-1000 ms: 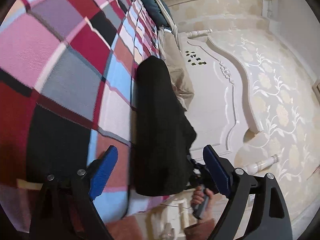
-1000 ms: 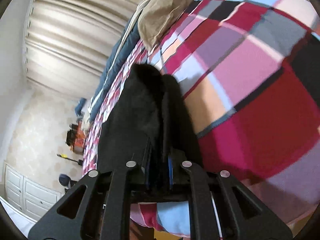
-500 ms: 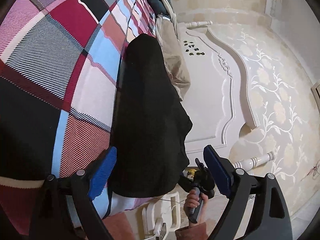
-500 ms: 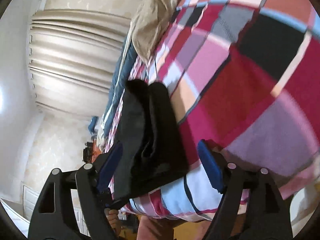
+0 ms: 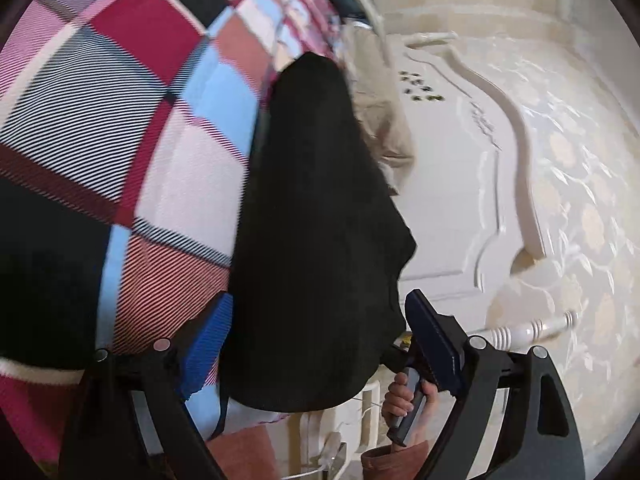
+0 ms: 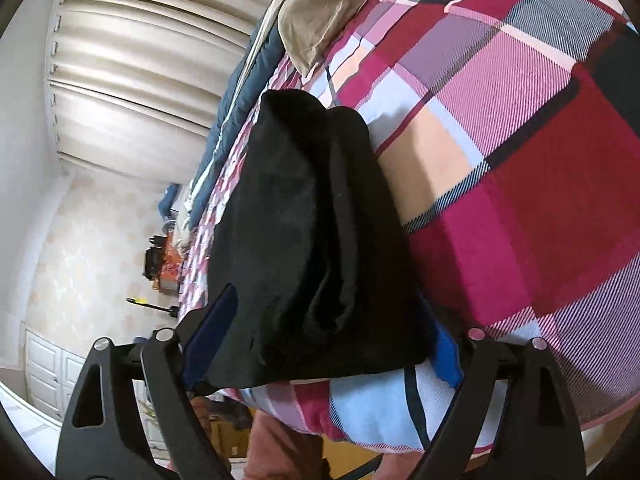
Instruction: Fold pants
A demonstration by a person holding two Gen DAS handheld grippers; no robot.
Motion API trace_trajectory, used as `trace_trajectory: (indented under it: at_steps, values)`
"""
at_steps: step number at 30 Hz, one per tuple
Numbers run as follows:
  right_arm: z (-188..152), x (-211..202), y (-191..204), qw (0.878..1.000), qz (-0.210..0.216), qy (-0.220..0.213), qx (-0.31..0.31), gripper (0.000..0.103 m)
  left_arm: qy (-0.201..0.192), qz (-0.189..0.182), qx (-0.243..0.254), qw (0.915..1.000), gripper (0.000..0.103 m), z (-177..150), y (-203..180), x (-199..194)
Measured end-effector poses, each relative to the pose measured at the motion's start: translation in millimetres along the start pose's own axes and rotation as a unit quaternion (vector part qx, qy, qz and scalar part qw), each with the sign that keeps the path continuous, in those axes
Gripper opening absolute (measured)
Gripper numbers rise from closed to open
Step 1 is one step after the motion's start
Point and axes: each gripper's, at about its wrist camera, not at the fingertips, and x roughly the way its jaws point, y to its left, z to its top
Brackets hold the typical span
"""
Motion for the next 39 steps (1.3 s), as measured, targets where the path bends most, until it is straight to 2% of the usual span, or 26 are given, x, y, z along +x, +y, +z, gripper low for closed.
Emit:
trace_trajectory:
  at_steps: [2,4,5,8,15,20,21,22,23,24,25,28,39]
  values:
    - [5.3,0.1,-1.0,1.000,-0.001,-0.004,0.005,0.085,-0.014,0.001,-0.006,0.9999,0.085,0.3,-0.6,-10.9]
    - [6.9,1.6,-1.9,1.000,-0.002,0.002,0.001,0.085,-0.028,0.030,0.012,0.9991,0.085,1.7,-2.1,-20.6]
    - [5.4,2.5,-1.1,1.000,-0.007,0.006,-0.003,0.085,-0.024,0.048,0.022,0.9983,0.085,4.0,-2.2,-21.1]
    - [8.0,9.9,4.6,0.999,-0.022,0.015,-0.020,0.085,-0.002,0.059,0.016,0.9981,0.085,8.1,3.6,-13.2]
    - [9.5,17.2,6.6,0.999,-0.023,0.022,-0.034,0.086,0.029,0.042,0.033,0.9982,0.085,6.4,-6.1,18.7]
    - [9.1,22.8,10.2,0.998,-0.033,0.022,-0.049,0.087,0.026,0.048,0.049,0.9973,0.084,7.6,-11.5,28.0]
    - [8.9,24.5,12.1,0.998,-0.038,0.022,-0.054,0.086,0.026,0.057,0.056,0.9965,0.071,7.3,-12.3,28.6]
    - [8.4,25.7,14.4,0.997,-0.048,0.023,-0.063,0.078,0.029,0.088,0.072,0.9931,0.063,6.6,-13.2,30.8]
    - [7.5,27.0,16.3,0.995,-0.062,0.023,-0.071,0.073,0.030,0.102,0.083,0.9908,0.056,5.9,-14.2,32.1]
    - [6.6,28.3,17.4,0.993,-0.078,0.023,-0.079,0.065,0.029,0.106,0.089,0.9899,0.053,5.1,-14.6,31.7]
    - [6.2,28.2,17.0,0.993,-0.080,0.023,-0.081,0.059,0.026,0.107,0.091,0.9897,0.053,4.1,-14.4,30.4]
    - [5.1,25.9,11.1,0.995,-0.068,0.019,-0.069,0.051,0.020,0.122,0.105,0.9867,0.051,0.9,-16.8,28.6]
    - [-5.3,28.1,21.2,0.996,-0.066,-0.001,-0.066,0.047,-0.006,0.162,0.140,0.9768,0.046,-3.4,-28.6,25.3]
